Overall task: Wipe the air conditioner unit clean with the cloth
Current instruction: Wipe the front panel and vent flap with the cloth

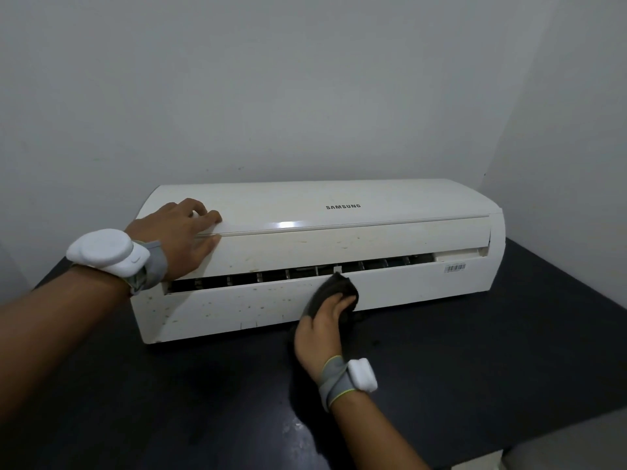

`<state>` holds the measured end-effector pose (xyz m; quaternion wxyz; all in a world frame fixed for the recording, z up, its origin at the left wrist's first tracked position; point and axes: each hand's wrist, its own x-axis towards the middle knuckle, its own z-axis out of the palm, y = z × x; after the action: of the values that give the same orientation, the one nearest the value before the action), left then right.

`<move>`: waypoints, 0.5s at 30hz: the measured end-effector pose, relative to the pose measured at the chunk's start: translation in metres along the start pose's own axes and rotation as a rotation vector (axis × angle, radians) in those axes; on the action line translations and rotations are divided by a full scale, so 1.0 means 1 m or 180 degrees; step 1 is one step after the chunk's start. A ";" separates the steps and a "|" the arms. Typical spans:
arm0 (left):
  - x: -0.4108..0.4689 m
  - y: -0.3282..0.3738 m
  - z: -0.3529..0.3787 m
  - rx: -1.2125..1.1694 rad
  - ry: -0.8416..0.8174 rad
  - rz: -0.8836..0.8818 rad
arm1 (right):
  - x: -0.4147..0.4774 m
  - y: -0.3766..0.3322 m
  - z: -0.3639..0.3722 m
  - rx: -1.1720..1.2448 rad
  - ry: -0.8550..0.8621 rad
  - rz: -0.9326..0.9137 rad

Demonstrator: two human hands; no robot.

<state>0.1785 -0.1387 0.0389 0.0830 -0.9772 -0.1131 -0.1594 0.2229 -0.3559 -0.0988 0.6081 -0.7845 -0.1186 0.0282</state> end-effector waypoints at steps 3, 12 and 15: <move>-0.001 -0.001 0.000 -0.0013 0.0011 0.0004 | 0.024 -0.001 -0.021 -0.0311 0.0109 0.0395; -0.001 0.000 0.002 -0.0083 0.0052 0.0022 | 0.031 -0.021 -0.034 -0.0701 0.0540 -0.0180; 0.000 -0.001 0.001 -0.0148 0.0043 0.0027 | 0.006 -0.017 -0.006 -0.0721 0.0159 -0.0619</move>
<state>0.1783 -0.1375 0.0377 0.0616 -0.9782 -0.1046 -0.1683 0.2276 -0.3565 -0.0806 0.5183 -0.8333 -0.1812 -0.0639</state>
